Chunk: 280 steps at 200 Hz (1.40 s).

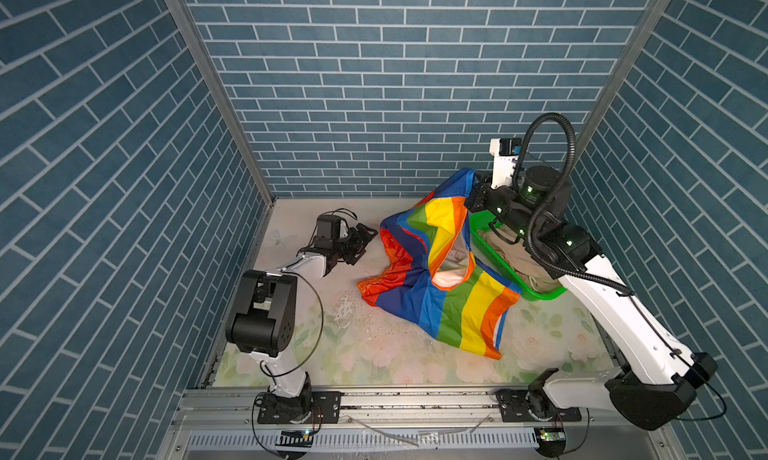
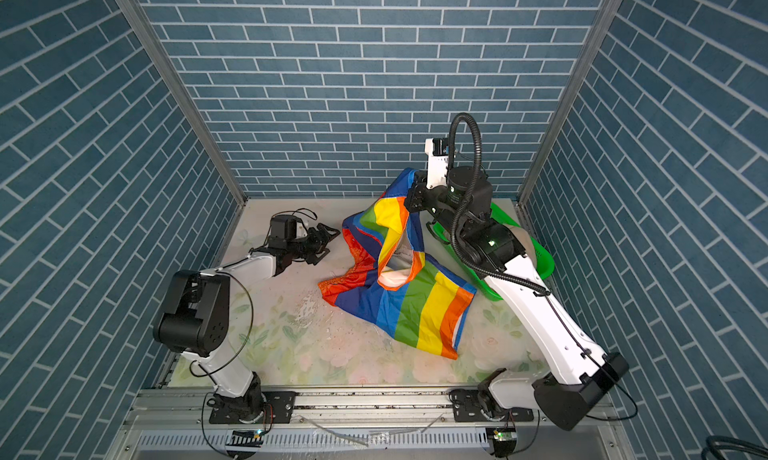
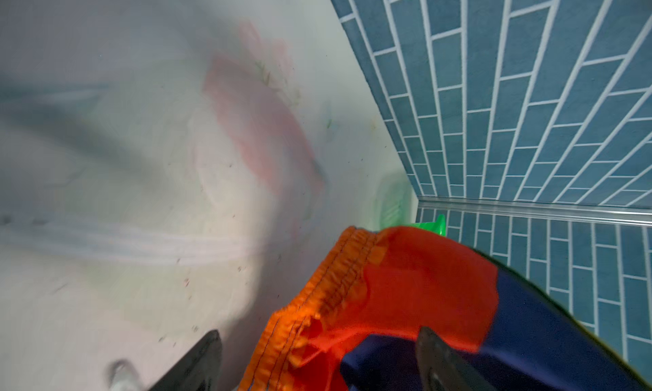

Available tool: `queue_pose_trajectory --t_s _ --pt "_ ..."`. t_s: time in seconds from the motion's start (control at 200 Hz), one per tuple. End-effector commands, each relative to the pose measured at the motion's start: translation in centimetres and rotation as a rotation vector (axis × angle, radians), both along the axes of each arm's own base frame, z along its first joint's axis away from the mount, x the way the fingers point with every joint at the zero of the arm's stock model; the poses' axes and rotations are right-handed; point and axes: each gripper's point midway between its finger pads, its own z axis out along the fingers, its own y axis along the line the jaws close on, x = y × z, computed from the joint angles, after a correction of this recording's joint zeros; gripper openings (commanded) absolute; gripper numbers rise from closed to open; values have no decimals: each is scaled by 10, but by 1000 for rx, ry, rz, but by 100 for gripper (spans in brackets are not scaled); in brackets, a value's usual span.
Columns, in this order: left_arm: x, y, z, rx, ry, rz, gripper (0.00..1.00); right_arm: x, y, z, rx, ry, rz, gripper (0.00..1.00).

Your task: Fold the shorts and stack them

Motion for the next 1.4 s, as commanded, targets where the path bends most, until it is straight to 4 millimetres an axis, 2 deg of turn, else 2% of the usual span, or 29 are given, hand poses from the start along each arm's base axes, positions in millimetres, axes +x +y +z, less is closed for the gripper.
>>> queue_pose_trajectory --t_s 0.0,0.13,0.265,0.555,0.69,0.78,0.855,0.875,0.94,1.0,1.12,1.19,1.24,1.315,1.355,1.395 --pt "22 -9 -3 -119 -65 42 85 2 -11 -7 41 36 -29 0" --pt "34 -18 -23 -235 -46 70 86 7 -15 -16 46 63 -37 0" --pt "40 -36 -39 -264 -23 53 86 11 -18 -22 55 83 -43 0" --pt "32 -82 -62 -270 19 -13 85 24 -20 -33 66 119 -55 0" --pt "30 -103 -77 -321 40 -22 65 31 -22 -36 81 132 -63 0" --pt "40 -106 -74 -366 20 -12 38 33 -24 -35 91 136 -62 0" --pt "51 -109 -60 -388 -9 -11 5 33 -30 -31 97 131 -68 0" --pt "55 -109 -55 -392 -18 -12 0 32 -31 -28 99 128 -71 0" --pt "66 -107 -32 -401 -54 -15 0 31 -40 -22 101 116 -89 0" --pt "74 -101 -4 -417 -100 -18 0 28 -49 -13 98 98 -112 0" --pt "85 -70 62 -426 -207 -4 0 17 -71 13 86 28 -162 0" --pt "83 -48 98 -403 -272 10 0 10 -81 27 81 -12 -188 0" --pt "77 -36 116 -365 -300 18 0 4 -85 36 85 -33 -197 0" --pt "64 -33 136 -286 -335 -10 0 -3 -89 46 97 -54 -193 0" --pt "54 -38 143 -239 -350 -40 10 -7 -87 52 105 -68 -173 0" --pt "44 -45 147 -196 -364 -71 28 -12 -80 60 116 -93 -124 0"
